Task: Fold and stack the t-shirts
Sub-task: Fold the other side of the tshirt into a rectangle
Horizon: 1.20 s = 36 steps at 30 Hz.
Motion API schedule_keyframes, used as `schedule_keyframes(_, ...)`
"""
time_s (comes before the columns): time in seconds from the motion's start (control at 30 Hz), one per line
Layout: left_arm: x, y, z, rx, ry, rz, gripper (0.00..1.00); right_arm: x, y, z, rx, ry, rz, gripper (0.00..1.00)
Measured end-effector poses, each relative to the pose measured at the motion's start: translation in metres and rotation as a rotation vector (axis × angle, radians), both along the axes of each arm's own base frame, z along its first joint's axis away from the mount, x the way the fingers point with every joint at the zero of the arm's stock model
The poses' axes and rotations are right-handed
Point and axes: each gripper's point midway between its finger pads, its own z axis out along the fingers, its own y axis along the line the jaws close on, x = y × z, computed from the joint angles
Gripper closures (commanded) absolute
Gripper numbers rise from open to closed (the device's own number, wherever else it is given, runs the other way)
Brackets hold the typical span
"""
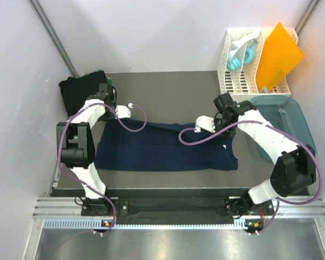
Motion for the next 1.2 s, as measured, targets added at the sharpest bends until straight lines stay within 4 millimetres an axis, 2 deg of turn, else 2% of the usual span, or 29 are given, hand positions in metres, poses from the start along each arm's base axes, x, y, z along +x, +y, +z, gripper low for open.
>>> schedule_keyframes(0.17,-0.025,0.000,0.004,0.004,0.090,-0.024,1.00,-0.010,0.000,-0.010,-0.023,0.027,0.020,1.00)
schedule_keyframes(0.43,-0.064,0.000,-0.003,0.006,0.260,-0.037,1.00,-0.016,0.000,-0.015,-0.051,0.036,0.041,1.00)
schedule_keyframes(0.77,-0.087,0.001,-0.006,0.011,0.363,-0.048,1.00,-0.022,-0.005,-0.023,-0.082,0.053,0.051,0.99)
schedule_keyframes(0.83,-0.089,0.001,-0.006,0.013,0.375,-0.052,1.00,-0.022,-0.004,-0.022,-0.083,0.050,0.055,0.90)
schedule_keyframes(0.87,-0.090,0.002,-0.006,0.014,0.380,-0.054,1.00,-0.022,-0.004,-0.022,-0.084,0.050,0.056,0.69)
schedule_keyframes(0.93,-0.094,0.002,-0.006,0.019,0.396,-0.055,0.72,-0.023,-0.004,-0.022,-0.090,0.050,0.062,0.50)
schedule_keyframes(0.97,-0.097,0.004,-0.006,0.027,0.409,-0.056,0.62,-0.025,-0.004,-0.022,-0.097,0.054,0.068,0.38)
schedule_keyframes(1.07,-0.104,0.008,-0.005,0.048,0.445,-0.058,0.59,-0.028,-0.006,-0.020,-0.110,0.061,0.082,0.32)
schedule_keyframes(1.2,-0.113,0.012,-0.003,0.063,0.484,-0.062,0.54,-0.030,-0.008,-0.016,-0.108,0.049,0.090,0.32)
